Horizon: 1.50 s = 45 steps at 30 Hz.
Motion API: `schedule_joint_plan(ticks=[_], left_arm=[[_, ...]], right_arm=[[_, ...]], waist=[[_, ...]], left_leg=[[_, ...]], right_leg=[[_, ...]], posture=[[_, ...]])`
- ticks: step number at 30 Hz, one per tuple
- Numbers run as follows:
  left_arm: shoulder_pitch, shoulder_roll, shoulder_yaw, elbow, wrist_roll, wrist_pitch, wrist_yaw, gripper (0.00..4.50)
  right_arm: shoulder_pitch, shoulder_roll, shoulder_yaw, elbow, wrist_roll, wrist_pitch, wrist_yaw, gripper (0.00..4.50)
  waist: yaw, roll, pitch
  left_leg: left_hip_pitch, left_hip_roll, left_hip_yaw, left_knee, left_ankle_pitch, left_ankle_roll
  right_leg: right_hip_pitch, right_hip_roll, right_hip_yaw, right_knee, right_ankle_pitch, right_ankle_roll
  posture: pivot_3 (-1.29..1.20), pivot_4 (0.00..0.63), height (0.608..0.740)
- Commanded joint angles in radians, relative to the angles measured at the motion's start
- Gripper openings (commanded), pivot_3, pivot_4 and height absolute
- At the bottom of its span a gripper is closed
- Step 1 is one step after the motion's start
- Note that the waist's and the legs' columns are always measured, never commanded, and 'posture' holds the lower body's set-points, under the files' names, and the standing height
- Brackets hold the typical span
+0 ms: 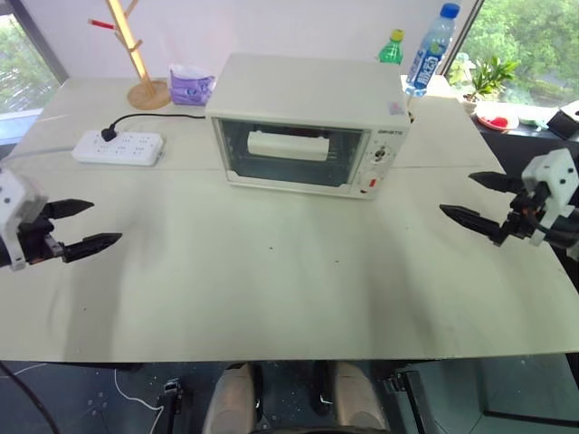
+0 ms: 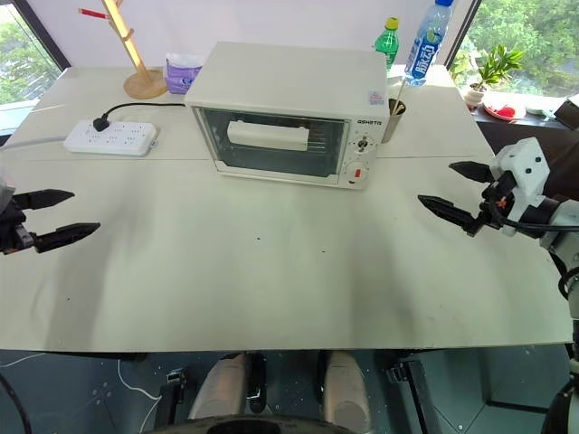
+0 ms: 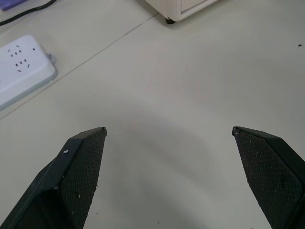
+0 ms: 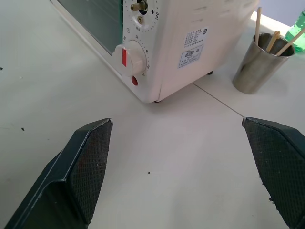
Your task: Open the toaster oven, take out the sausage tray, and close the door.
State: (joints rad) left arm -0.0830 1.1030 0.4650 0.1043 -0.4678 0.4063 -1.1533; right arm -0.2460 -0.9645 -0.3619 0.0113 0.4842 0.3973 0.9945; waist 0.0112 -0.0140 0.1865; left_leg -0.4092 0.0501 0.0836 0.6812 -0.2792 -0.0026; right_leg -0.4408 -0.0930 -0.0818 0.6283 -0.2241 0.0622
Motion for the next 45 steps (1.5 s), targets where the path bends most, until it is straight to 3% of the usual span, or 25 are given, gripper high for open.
schedule_joint_plan(ticks=[1,18,25,34,45], left_arm=[[-0.002,0.016,0.051,-0.031,-0.008,-0.011,-0.005,4.47],[-0.146,0.007,0.006,-0.025,-0.098,0.103,-0.014,4.47],[-0.413,-0.097,-0.148,-0.1,-0.202,0.246,0.016,4.47],[-0.608,-0.172,-0.368,-0.111,-0.168,0.246,-0.108,4.47],[-0.722,-0.221,-0.429,-0.029,-0.108,0.204,-0.15,4.47]], right_arm=[[-0.023,-0.017,-0.016,-0.003,-0.004,-0.017,0.007,4.5],[0.032,0.006,-0.054,-0.121,0.045,0.073,-0.044,4.5],[-0.069,0.058,0.051,-0.199,0.097,0.171,-0.079,4.5],[-0.293,0.191,0.255,-0.146,0.068,0.206,-0.082,4.5],[-0.473,0.387,0.42,0.042,-0.056,0.124,-0.091,4.5]], waist=[[0.001,0.0,0.0],[0.0,0.0,0.0],[0.001,-0.001,0.0],[-0.003,-0.001,0.0],[-0.002,-0.001,0.0]], left_leg=[[0.0,0.0,0.0,0.0,0.0,0.0],[0.0,0.0,0.0,0.0,0.0,0.0],[0.0,-0.001,0.0,0.002,0.0,0.0],[0.0,0.0,-0.002,0.002,0.001,0.0],[0.0,0.0,-0.002,0.002,0.001,0.0]], right_leg=[[0.0,0.0,0.0,0.0,0.0,0.0],[0.0,0.0,0.0,0.0,0.002,0.003],[0.002,0.0,0.0,0.001,0.002,0.004],[0.001,0.005,0.001,0.002,0.002,0.004],[0.001,0.005,0.001,0.003,0.002,0.003]], posture=[[0.0,0.15,0.722],[0.0,0.15,0.722],[0.0,0.15,0.722],[0.0,0.15,0.722],[0.0,0.15,0.722]])
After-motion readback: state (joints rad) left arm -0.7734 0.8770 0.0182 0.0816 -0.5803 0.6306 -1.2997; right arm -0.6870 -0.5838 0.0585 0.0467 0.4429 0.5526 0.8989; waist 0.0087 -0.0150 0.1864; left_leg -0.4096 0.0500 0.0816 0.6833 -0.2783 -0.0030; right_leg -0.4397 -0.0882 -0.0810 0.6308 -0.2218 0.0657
